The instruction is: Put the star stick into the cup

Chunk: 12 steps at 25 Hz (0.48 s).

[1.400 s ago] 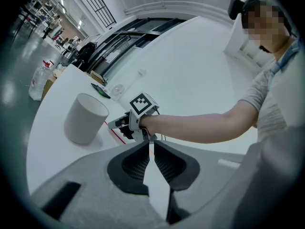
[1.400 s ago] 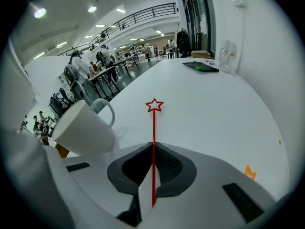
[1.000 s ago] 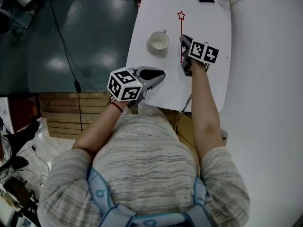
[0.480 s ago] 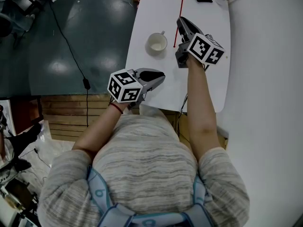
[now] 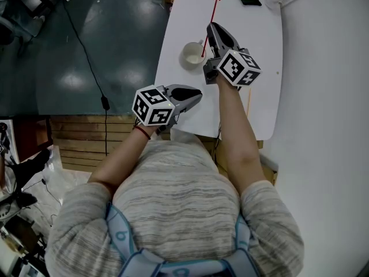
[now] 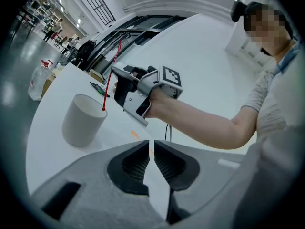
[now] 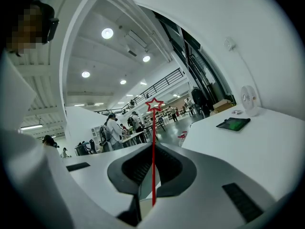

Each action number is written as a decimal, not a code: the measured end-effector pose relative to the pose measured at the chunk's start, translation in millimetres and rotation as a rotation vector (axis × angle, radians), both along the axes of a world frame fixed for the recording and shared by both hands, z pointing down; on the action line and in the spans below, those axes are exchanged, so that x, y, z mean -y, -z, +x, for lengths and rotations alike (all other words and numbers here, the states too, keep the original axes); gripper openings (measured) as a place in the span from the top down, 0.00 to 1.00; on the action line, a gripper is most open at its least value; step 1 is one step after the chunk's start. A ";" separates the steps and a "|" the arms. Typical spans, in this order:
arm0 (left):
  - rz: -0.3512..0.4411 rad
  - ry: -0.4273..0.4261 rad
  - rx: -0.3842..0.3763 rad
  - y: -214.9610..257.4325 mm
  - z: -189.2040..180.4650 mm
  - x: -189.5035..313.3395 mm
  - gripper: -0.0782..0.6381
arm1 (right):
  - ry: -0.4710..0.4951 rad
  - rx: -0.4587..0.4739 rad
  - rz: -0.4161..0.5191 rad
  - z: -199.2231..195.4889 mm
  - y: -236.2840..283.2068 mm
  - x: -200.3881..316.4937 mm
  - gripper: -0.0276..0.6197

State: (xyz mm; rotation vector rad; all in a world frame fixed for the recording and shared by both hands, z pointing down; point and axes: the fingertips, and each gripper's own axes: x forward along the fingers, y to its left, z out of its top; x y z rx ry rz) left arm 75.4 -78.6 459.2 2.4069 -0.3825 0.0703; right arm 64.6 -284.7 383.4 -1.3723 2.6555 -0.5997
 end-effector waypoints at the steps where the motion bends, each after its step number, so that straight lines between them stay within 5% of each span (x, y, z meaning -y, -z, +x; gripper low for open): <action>1: -0.001 0.000 0.000 -0.9 -0.1 0.2 0.86 | 0.001 -0.004 -0.004 -0.4 -6.9 -1.7 0.93; 12: -0.007 -0.009 -0.001 -3.9 3.2 7.6 0.86 | 0.077 -0.135 -0.103 -3.3 -59.5 -26.4 0.93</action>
